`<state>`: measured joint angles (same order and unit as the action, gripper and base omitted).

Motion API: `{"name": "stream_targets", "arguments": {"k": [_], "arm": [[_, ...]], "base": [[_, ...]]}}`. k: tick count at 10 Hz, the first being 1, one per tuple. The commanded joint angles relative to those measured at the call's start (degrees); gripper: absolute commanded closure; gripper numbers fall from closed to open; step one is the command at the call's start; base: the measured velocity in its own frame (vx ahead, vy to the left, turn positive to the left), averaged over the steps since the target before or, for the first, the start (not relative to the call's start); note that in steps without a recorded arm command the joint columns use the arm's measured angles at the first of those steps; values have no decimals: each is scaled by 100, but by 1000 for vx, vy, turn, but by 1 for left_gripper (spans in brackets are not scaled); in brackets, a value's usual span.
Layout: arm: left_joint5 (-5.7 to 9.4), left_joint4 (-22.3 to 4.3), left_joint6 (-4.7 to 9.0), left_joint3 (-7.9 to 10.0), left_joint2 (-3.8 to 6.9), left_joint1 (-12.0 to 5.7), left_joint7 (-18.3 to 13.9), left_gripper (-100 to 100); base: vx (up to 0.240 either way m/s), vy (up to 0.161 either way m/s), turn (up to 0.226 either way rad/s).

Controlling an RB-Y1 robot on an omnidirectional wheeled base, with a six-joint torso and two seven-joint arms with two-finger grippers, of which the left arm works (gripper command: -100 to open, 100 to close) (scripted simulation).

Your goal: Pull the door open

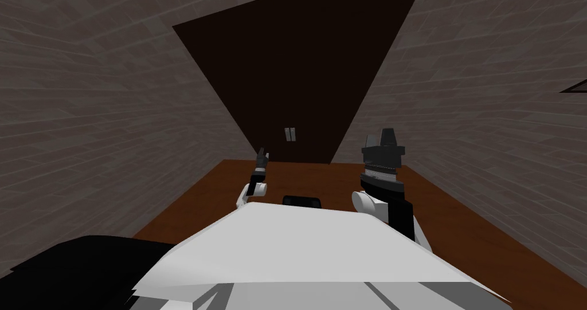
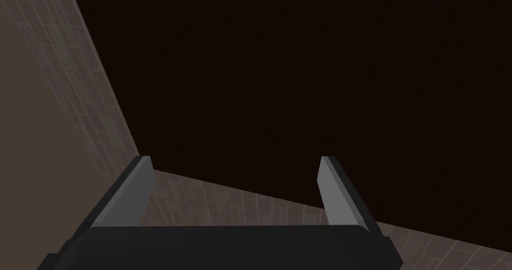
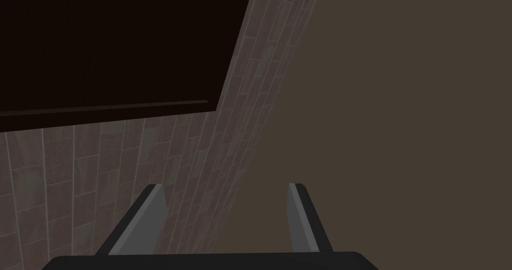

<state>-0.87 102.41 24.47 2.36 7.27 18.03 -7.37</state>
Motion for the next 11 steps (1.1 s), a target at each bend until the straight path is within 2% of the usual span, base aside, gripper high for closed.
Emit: {"name": "stream_targets", "arguments": {"k": [1,3,11], "arm": [[23,-206,-54,12,36,-105,-13,-100],[62,-504,-121,37,98,-257,-38,-100],[161,-1273,-294,100,247,-652,-105,-100]], "base": [[126,-23,-45],[139,-8,-52],[111,-12,-35]]}}
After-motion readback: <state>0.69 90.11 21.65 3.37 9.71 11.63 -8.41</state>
